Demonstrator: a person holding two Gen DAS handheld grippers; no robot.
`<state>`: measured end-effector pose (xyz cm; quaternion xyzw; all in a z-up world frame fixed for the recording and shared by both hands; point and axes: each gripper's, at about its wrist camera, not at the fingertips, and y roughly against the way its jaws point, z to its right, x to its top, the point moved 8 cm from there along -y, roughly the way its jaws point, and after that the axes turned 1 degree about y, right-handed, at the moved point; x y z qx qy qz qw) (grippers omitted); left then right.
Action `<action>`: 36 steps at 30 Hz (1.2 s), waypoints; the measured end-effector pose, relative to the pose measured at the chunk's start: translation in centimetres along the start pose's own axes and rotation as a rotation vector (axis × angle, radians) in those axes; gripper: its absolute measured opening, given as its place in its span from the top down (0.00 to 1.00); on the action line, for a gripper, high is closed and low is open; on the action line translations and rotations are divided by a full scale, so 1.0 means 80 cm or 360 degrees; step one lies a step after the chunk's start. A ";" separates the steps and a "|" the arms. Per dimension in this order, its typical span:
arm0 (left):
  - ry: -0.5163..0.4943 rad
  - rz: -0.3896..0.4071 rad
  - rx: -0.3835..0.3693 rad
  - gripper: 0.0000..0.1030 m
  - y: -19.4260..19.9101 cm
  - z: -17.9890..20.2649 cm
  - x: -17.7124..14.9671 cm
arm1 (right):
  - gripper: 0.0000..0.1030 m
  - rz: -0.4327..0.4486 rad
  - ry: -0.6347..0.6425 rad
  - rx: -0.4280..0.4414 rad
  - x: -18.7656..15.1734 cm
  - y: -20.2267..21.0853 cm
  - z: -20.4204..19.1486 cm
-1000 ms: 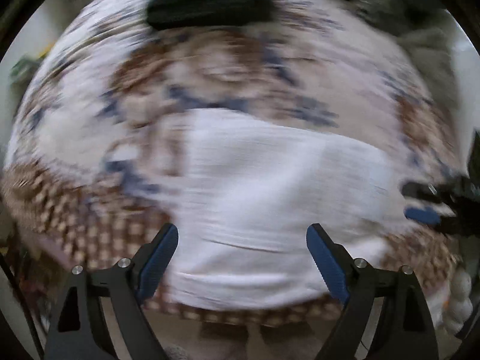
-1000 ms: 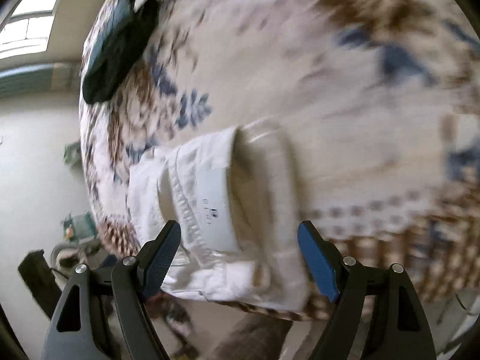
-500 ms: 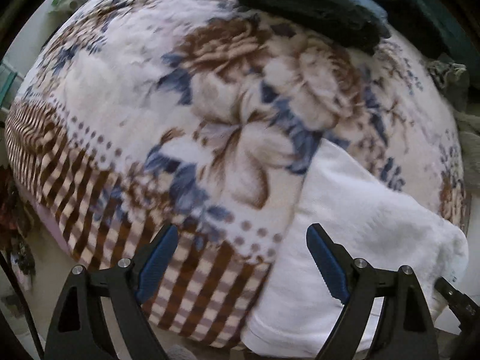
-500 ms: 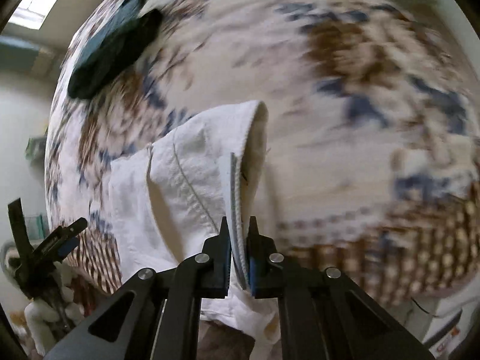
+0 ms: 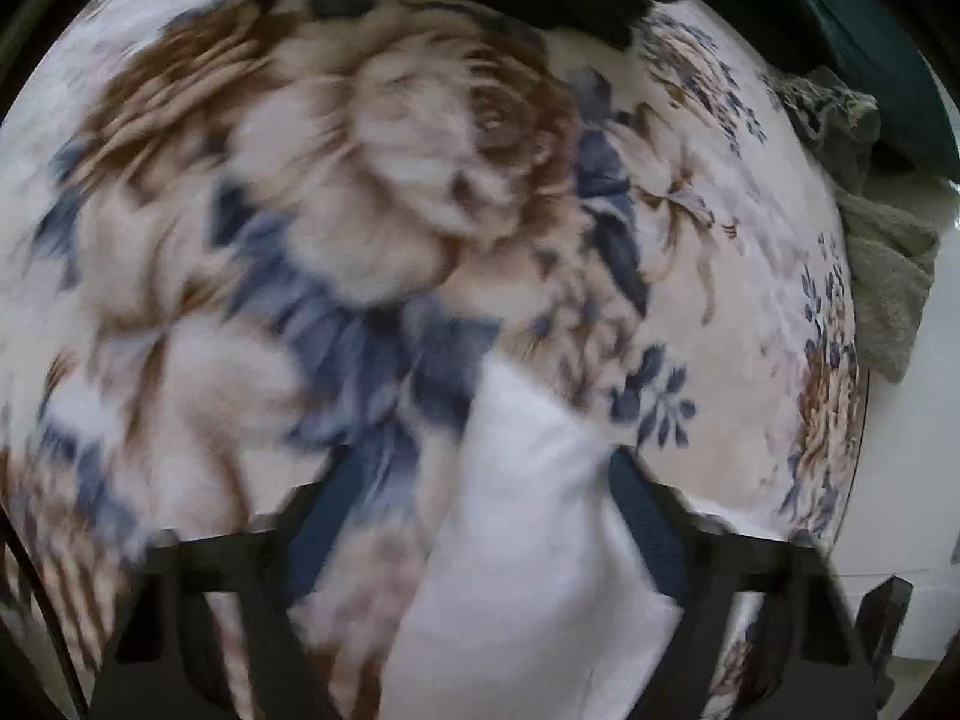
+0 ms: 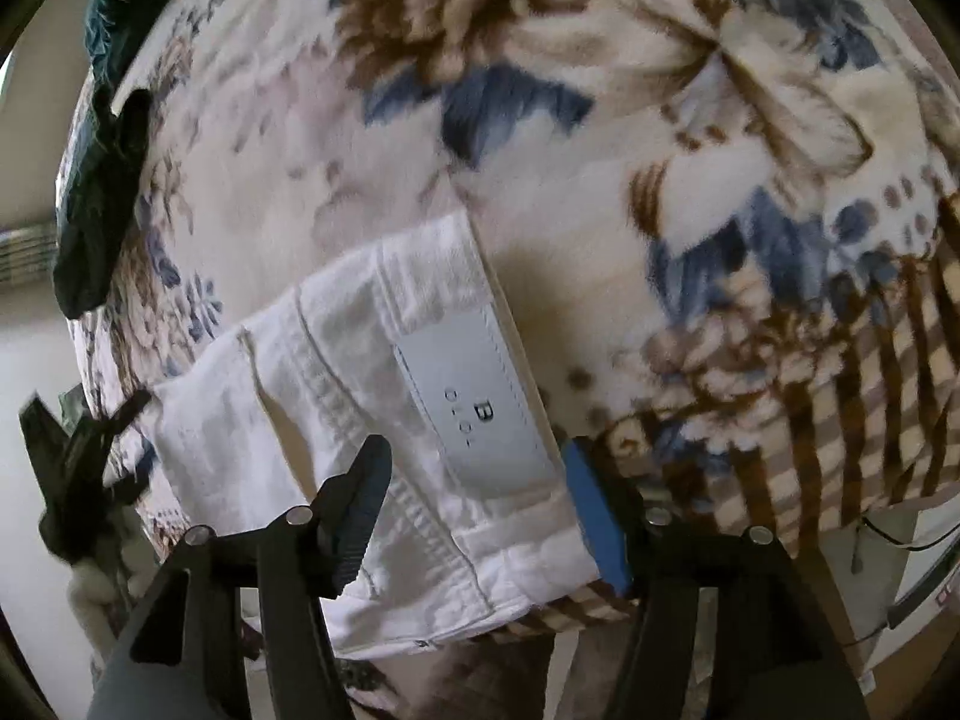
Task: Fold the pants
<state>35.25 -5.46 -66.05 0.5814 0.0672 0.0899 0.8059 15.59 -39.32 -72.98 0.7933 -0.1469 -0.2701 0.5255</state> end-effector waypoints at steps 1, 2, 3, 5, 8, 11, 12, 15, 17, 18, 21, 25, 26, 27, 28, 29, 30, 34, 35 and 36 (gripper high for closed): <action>-0.0049 0.0001 -0.0013 0.74 -0.007 0.006 0.003 | 0.39 -0.0035 0.0006 0.0005 -0.003 -0.009 -0.001; -0.0102 -0.0014 0.0009 0.76 -0.016 0.008 0.004 | 0.39 -0.0065 0.0029 -0.0001 -0.006 -0.018 -0.003; -0.0120 -0.0015 0.0029 0.77 -0.019 0.005 0.005 | 0.39 -0.0070 0.0052 -0.0041 -0.002 -0.024 0.002; -0.0056 -0.0042 0.0019 0.77 -0.026 -0.013 0.009 | 0.39 -0.0026 0.0103 -0.0194 0.001 -0.024 0.008; 0.0192 -0.0106 -0.0110 0.72 -0.029 -0.040 0.014 | 0.39 -0.0031 0.0006 -0.0106 -0.004 -0.020 0.004; 0.0275 -0.0117 -0.0182 0.59 -0.004 -0.038 0.009 | 0.39 0.0005 -0.0114 -0.0027 -0.015 -0.001 0.016; 0.0235 -0.0099 -0.0179 0.56 0.011 -0.032 0.002 | 0.39 0.0018 -0.0180 0.0031 -0.024 0.006 0.022; 0.0130 -0.0038 -0.0193 0.29 0.050 -0.014 -0.028 | 0.35 0.0052 -0.0352 0.0216 -0.056 0.017 0.040; 0.0092 -0.0048 -0.0215 0.26 0.060 -0.008 -0.054 | 0.35 -0.0012 -0.0454 0.0321 -0.081 0.001 0.047; 0.0081 -0.0080 -0.0230 0.26 0.061 -0.006 -0.071 | 0.35 -0.0045 -0.0486 0.0390 -0.088 -0.008 0.047; 0.0068 -0.0162 -0.0180 0.26 0.038 -0.010 -0.102 | 0.36 -0.0131 -0.0601 0.0596 -0.098 -0.062 0.033; 0.0065 -0.0160 -0.0095 0.63 0.007 -0.027 -0.124 | 0.72 0.0013 -0.0505 0.0463 -0.101 -0.068 0.021; 0.0059 -0.0147 -0.0084 0.66 0.005 -0.030 -0.123 | 0.77 0.0054 -0.0466 0.0417 -0.103 -0.059 0.021; 0.0058 -0.0140 -0.0086 0.66 0.002 -0.033 -0.123 | 0.78 0.0086 -0.0441 0.0378 -0.104 -0.052 0.020; 0.0064 -0.0163 -0.0101 0.67 -0.003 -0.036 -0.122 | 0.79 0.0112 -0.0434 0.0348 -0.104 -0.047 0.023; 0.0072 -0.0169 -0.0103 0.67 -0.006 -0.038 -0.119 | 0.79 0.0108 -0.0438 0.0317 -0.104 -0.048 0.026; 0.0100 -0.0187 -0.0110 0.66 -0.012 -0.042 -0.117 | 0.79 0.0070 -0.0449 0.0324 -0.103 -0.054 0.029; 0.0143 -0.0257 -0.0145 0.59 -0.003 -0.040 -0.117 | 0.58 -0.0068 -0.0419 0.0443 -0.092 -0.059 0.030; 0.0150 -0.0257 -0.0160 0.58 0.006 -0.038 -0.118 | 0.36 -0.0082 -0.0408 0.0507 -0.087 -0.052 0.032; 0.0167 -0.0249 -0.0212 0.56 0.019 -0.034 -0.121 | 0.26 -0.0082 -0.0414 0.0567 -0.090 -0.051 0.031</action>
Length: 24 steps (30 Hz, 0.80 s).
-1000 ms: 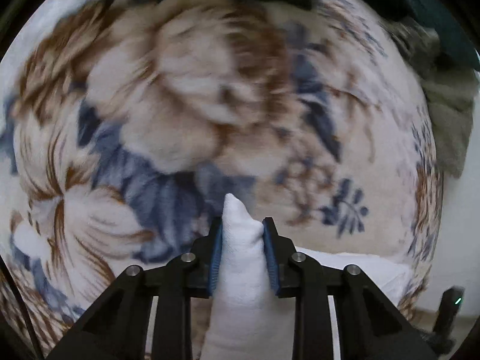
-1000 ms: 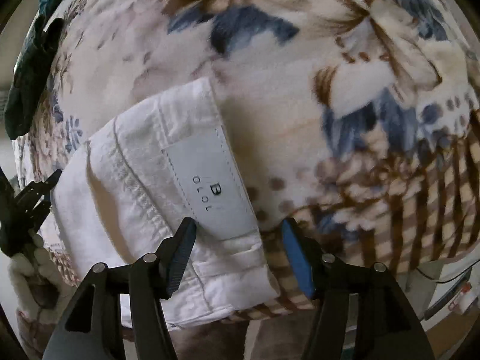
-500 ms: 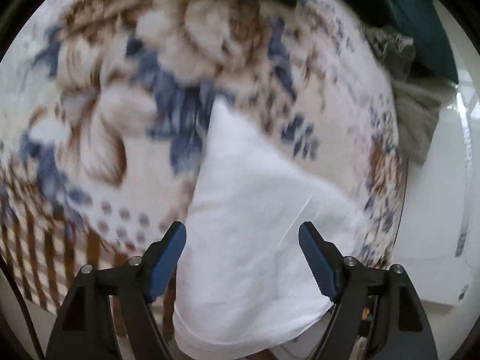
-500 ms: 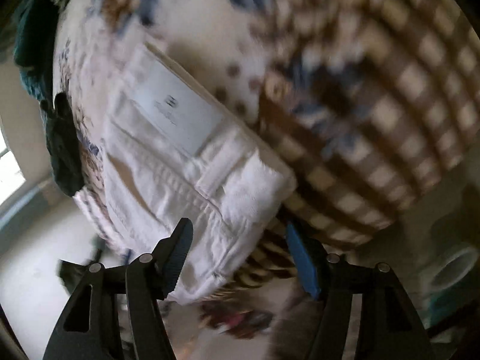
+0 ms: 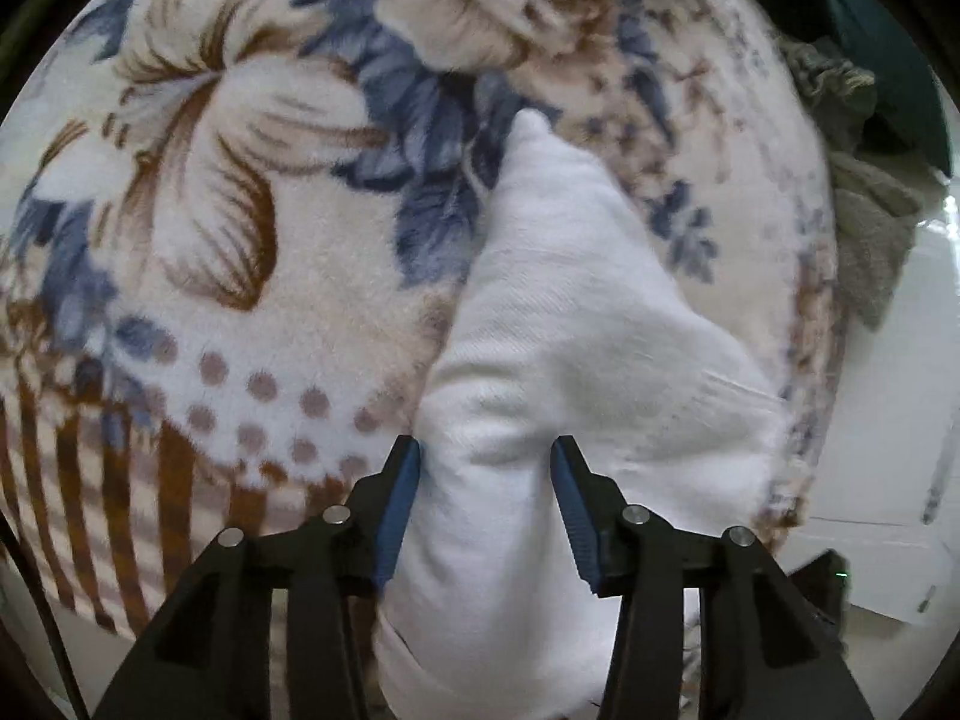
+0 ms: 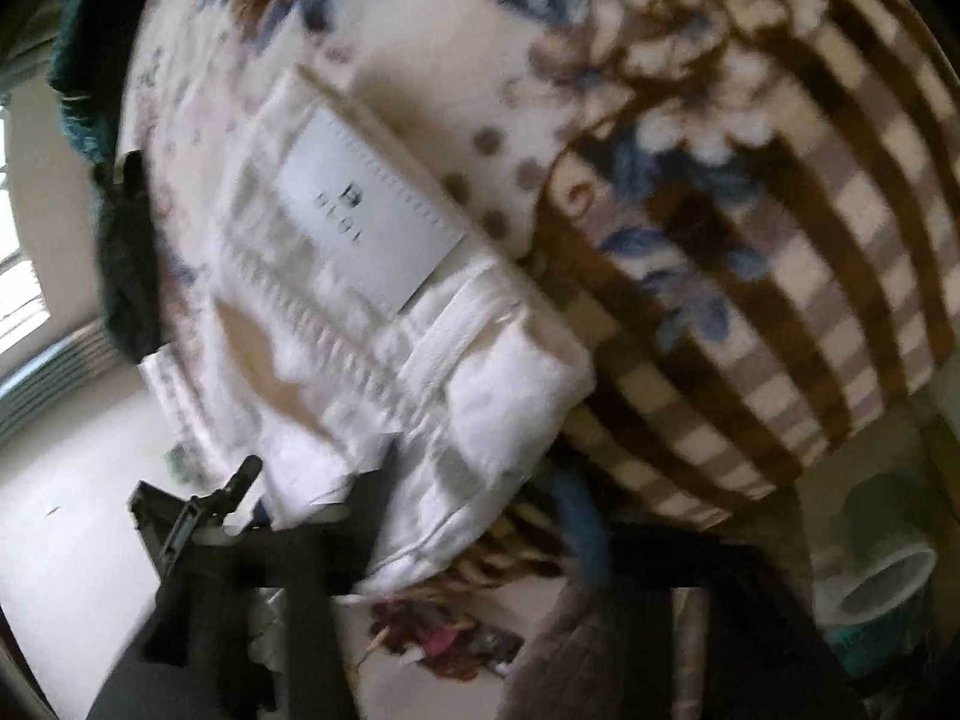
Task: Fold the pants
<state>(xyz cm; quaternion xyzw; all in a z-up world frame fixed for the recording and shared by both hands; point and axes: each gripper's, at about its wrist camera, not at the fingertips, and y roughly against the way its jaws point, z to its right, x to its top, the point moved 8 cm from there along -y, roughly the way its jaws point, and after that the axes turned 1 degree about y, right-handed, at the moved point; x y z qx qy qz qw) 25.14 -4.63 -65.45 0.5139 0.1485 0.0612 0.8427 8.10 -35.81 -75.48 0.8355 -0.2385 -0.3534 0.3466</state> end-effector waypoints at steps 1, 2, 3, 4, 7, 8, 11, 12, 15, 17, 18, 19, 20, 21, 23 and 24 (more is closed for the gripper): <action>0.0010 0.0013 -0.0045 0.44 0.009 0.003 -0.004 | 0.20 0.0009 -0.0014 0.0086 -0.004 0.000 -0.001; 0.0017 0.0049 -0.0115 0.29 0.021 0.007 -0.007 | 0.20 0.0006 -0.0023 0.0133 -0.010 0.007 0.009; 0.0018 0.0060 -0.0151 0.23 0.025 0.007 -0.012 | 0.20 -0.0024 -0.0031 0.0177 -0.016 -0.001 0.012; 0.0022 0.0052 -0.0185 0.19 0.022 0.006 -0.018 | 0.20 -0.0057 -0.0035 0.0190 -0.020 -0.013 0.015; 0.0046 -0.0010 -0.0214 0.19 -0.006 0.000 -0.025 | 0.20 -0.0083 -0.0045 0.0293 -0.027 -0.054 0.011; 0.0061 -0.0029 -0.0210 0.18 -0.017 -0.003 -0.024 | 0.20 -0.0064 -0.0029 0.0353 -0.027 -0.061 0.002; 0.0027 -0.0027 -0.0189 0.18 -0.032 -0.007 -0.014 | 0.17 0.0006 0.0091 0.0422 -0.025 -0.077 -0.027; 0.0015 -0.0028 -0.0172 0.18 -0.037 -0.008 -0.010 | 0.17 0.0026 0.0125 0.0373 -0.023 -0.084 -0.026; 0.0035 -0.0063 -0.0193 0.18 -0.055 -0.018 -0.001 | 0.15 0.0060 0.0072 0.0427 -0.014 -0.099 -0.022; 0.0023 -0.0060 -0.0215 0.18 -0.058 -0.017 0.002 | 0.15 0.0072 0.0062 0.0470 -0.013 -0.096 -0.027; -0.0002 -0.0047 -0.0223 0.18 -0.057 -0.014 0.002 | 0.15 0.0085 0.0065 0.0482 -0.013 -0.095 -0.029; -0.0023 -0.0037 -0.0230 0.22 -0.056 -0.012 0.001 | 0.20 0.0111 0.0073 0.0496 -0.016 -0.090 -0.032; -0.0056 0.0003 -0.0291 0.41 -0.050 -0.004 0.002 | 0.33 0.0135 0.0084 0.0484 -0.018 -0.086 -0.033; -0.0077 0.0019 -0.0305 0.47 -0.044 0.001 0.002 | 0.39 0.0162 0.0104 0.0498 -0.023 -0.081 -0.039; -0.0093 0.0101 -0.0382 0.66 -0.027 0.008 0.001 | 0.50 0.0211 0.0123 0.0491 -0.030 -0.071 -0.048; -0.0087 0.0125 -0.0411 0.69 -0.022 0.009 0.001 | 0.51 0.0227 0.0125 0.0478 -0.030 -0.071 -0.055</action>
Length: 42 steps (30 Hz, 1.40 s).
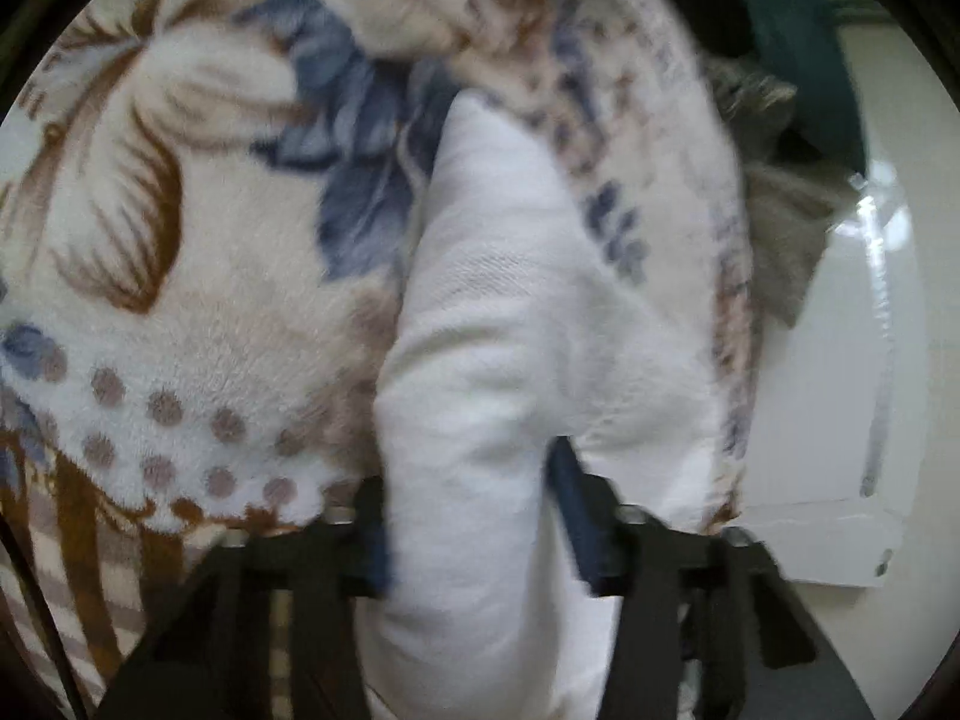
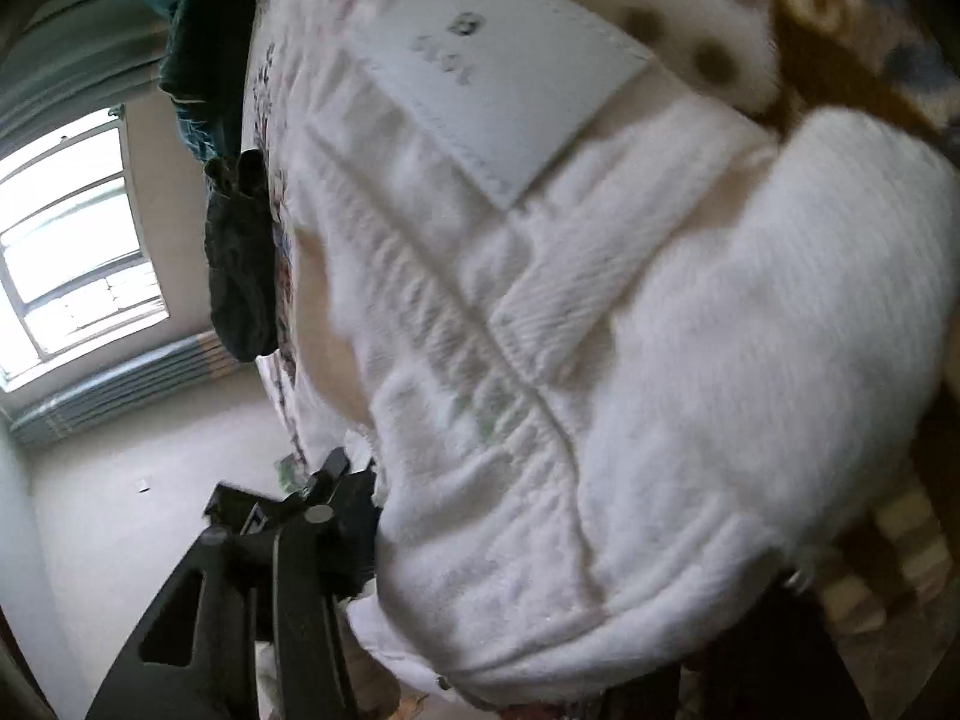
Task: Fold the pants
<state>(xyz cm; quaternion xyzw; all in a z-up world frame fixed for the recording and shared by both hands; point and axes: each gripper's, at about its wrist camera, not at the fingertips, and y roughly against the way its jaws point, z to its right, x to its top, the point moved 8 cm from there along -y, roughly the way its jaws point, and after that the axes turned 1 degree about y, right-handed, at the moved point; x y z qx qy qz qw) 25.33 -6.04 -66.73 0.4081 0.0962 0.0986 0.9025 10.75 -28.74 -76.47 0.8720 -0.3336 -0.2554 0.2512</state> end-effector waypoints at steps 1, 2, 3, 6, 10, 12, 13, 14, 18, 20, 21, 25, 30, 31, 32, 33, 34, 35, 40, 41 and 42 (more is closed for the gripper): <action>0.0005 0.0025 -0.0036 0.74 0.007 0.004 0.001 | 0.53 0.0017 -0.0002 -0.0018 0.002 -0.005 -0.006; 0.0015 0.0033 -0.0059 0.76 0.010 0.006 0.001 | 0.55 0.0037 -0.0013 -0.0045 0.000 -0.004 -0.013; 0.0049 0.0041 -0.0110 0.77 0.015 0.010 0.003 | 0.55 0.0057 -0.0026 -0.0053 0.000 -0.003 -0.020; 0.0016 0.0052 -0.0174 0.79 0.030 0.031 0.012 | 0.59 0.0126 -0.0002 -0.0058 -0.008 0.012 -0.052; -0.0081 0.0062 -0.0241 0.80 0.063 0.057 0.029 | 0.60 0.0194 0.0038 -0.0052 -0.019 0.035 -0.091; -0.0112 0.0075 -0.0267 0.80 0.079 0.067 0.043 | 0.60 0.0226 0.0073 -0.0049 -0.019 0.040 -0.120; -0.0118 0.0082 -0.0283 0.80 0.090 0.068 0.052 | 0.61 0.0239 0.0095 -0.0055 -0.015 0.049 -0.129; -0.0116 0.0086 -0.0292 0.79 0.092 0.071 0.060 | 0.61 0.0257 0.0121 -0.0054 -0.014 0.053 -0.146; -0.0156 0.0143 -0.0340 0.79 0.139 0.087 0.098 | 0.61 0.0298 0.0229 -0.0006 -0.012 0.061 -0.217; -0.0188 0.0187 -0.0355 0.79 0.164 0.099 0.124 | 0.61 0.0311 0.0281 0.0018 -0.013 0.060 -0.259; -0.0197 0.0208 -0.0358 0.79 0.177 0.104 0.136 | 0.61 0.0317 0.0317 0.0020 -0.010 0.055 -0.283; -0.0236 0.0298 -0.0368 0.79 0.226 0.129 0.203 | 0.61 0.0314 0.0426 0.0057 0.008 0.026 -0.379; -0.0262 0.0404 -0.0371 0.79 0.273 0.145 0.327 | 0.61 0.0299 0.0563 0.0135 0.053 -0.036 -0.510; -0.0270 0.0417 -0.0373 0.79 0.277 0.146 0.350 | 0.61 0.0299 0.0579 0.0151 0.064 -0.052 -0.531; -0.0279 0.0436 -0.0370 0.79 0.279 0.147 0.379 | 0.61 0.0301 0.0607 0.0170 0.083 -0.077 -0.560; -0.0285 0.0451 -0.0365 0.79 0.280 0.146 0.412 | 0.61 0.0299 0.0619 0.0176 0.096 -0.096 -0.577; -0.0291 0.0457 -0.0365 0.79 0.280 0.145 0.437 | 0.61 0.0299 0.0628 0.0191 0.113 -0.120 -0.597; -0.0300 0.0468 -0.0353 0.79 0.275 0.140 0.473 | 0.61 0.0298 0.0640 0.0194 0.130 -0.145 -0.612; -0.0322 0.0465 -0.0255 0.79 0.239 0.105 0.589 | 0.61 0.0265 0.0671 0.0166 0.211 -0.280 -0.650; -0.0305 0.0452 -0.0230 0.79 0.227 0.089 0.606 | 0.61 0.0257 0.0672 0.0147 0.216 -0.295 -0.648; -0.0289 0.0434 -0.0205 0.79 0.215 0.073 0.620 | 0.61 0.0234 0.0659 0.0111 0.224 -0.320 -0.643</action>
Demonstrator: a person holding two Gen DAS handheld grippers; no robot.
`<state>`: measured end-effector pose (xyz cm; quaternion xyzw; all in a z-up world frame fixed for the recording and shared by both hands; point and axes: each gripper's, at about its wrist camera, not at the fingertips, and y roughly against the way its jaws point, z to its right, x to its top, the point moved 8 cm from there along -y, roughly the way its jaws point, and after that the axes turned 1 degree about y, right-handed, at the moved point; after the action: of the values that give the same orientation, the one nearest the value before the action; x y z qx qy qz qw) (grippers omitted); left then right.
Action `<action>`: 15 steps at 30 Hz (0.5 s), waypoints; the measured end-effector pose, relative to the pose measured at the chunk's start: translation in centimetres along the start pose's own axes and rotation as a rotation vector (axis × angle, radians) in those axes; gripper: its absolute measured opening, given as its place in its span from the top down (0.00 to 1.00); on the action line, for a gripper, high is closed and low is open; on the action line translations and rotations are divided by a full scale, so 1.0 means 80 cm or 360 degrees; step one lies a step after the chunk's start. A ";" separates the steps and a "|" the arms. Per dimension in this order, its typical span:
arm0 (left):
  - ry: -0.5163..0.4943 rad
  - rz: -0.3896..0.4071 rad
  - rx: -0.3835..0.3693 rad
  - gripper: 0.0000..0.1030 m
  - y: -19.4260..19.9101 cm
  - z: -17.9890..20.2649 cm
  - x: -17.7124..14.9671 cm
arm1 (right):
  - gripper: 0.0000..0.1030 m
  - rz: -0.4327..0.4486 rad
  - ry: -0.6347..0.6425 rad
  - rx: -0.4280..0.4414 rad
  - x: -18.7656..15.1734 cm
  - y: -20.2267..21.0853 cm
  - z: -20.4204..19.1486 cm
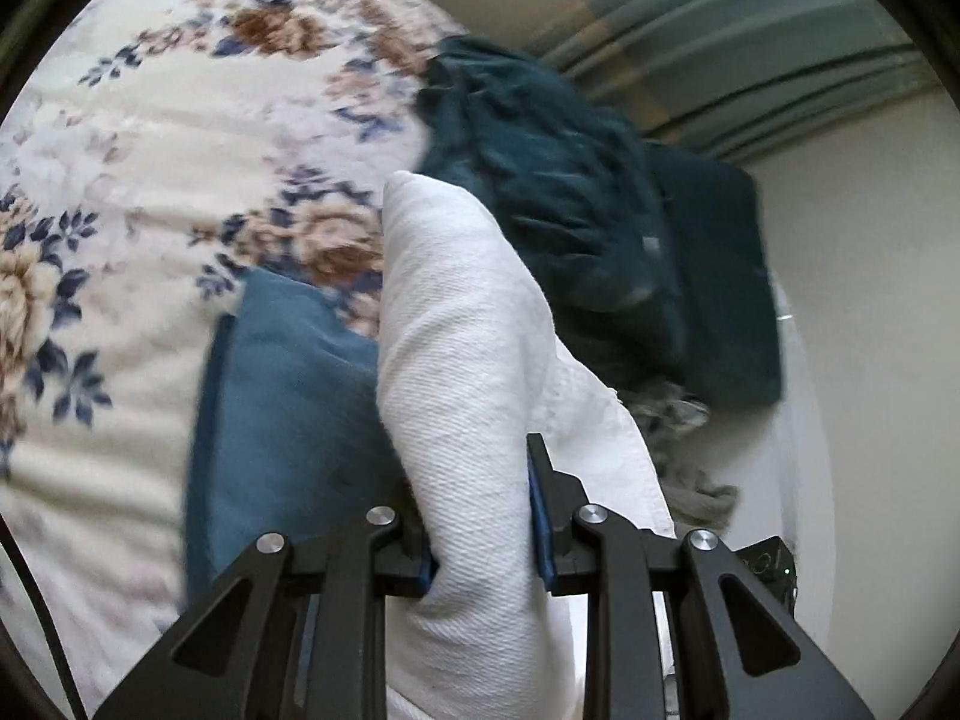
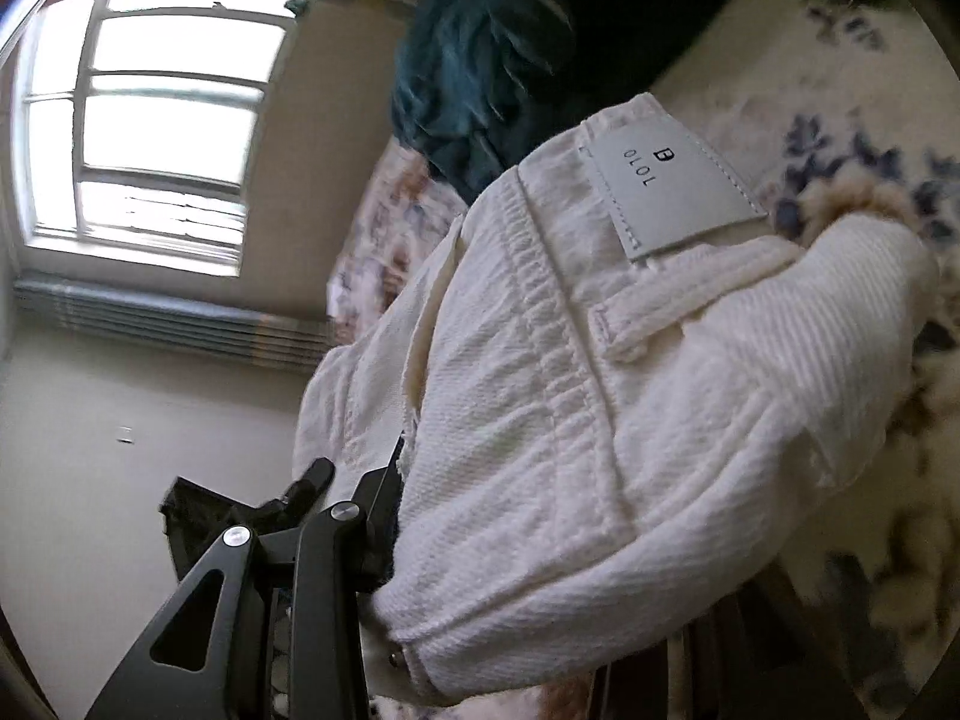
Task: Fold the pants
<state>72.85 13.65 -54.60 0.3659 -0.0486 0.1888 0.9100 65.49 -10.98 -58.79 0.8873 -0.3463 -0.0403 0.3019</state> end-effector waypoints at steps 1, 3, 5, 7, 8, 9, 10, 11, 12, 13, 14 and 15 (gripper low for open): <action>0.0020 -0.0019 0.0037 0.79 -0.008 -0.018 0.003 | 0.61 -0.0028 -0.0027 -0.0021 -0.004 -0.020 0.010; 0.0065 -0.0092 0.0112 0.79 -0.028 -0.062 0.001 | 0.61 -0.0068 -0.0030 -0.0068 -0.012 -0.042 0.021; 0.0072 -0.0124 0.0138 0.78 -0.033 -0.083 -0.004 | 0.61 -0.0099 0.0013 -0.0092 -0.017 -0.055 0.023; 0.0070 -0.0132 0.0150 0.75 -0.030 -0.086 -0.010 | 0.58 -0.0105 0.0049 -0.0135 -0.019 -0.057 0.019; 0.0068 -0.0130 0.0185 0.71 -0.026 -0.085 -0.011 | 0.51 -0.0128 0.0042 -0.0161 -0.019 -0.060 0.021; 0.0064 -0.0132 0.0241 0.67 -0.022 -0.085 -0.013 | 0.48 -0.0160 0.0035 -0.0191 -0.020 -0.060 0.021; 0.0069 -0.0127 0.0314 0.62 -0.016 -0.084 -0.013 | 0.45 -0.0200 0.0035 -0.0213 -0.024 -0.058 0.021; 0.0089 -0.0107 0.0411 0.58 -0.005 -0.081 -0.014 | 0.41 -0.0250 0.0055 -0.0254 -0.029 -0.053 0.026; 0.0063 -0.0091 0.0466 0.58 0.004 -0.074 -0.018 | 0.33 -0.0294 0.0091 -0.0310 -0.036 -0.047 0.027; 0.0026 -0.0055 0.0524 0.58 0.012 -0.068 -0.018 | 0.22 -0.0326 0.0155 -0.0388 -0.038 -0.038 0.026; -0.0032 0.0004 0.0656 0.51 0.028 -0.058 -0.023 | 0.16 -0.0317 0.0246 -0.0512 -0.039 -0.022 0.027; -0.0080 0.0027 0.0758 0.41 0.036 -0.051 -0.027 | 0.14 -0.0304 0.0339 -0.0635 -0.035 -0.013 0.021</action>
<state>69.53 17.67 -56.22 0.5744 -0.0284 0.1934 0.7949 63.50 -9.46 -61.15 0.8381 -0.2123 -0.0425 0.5008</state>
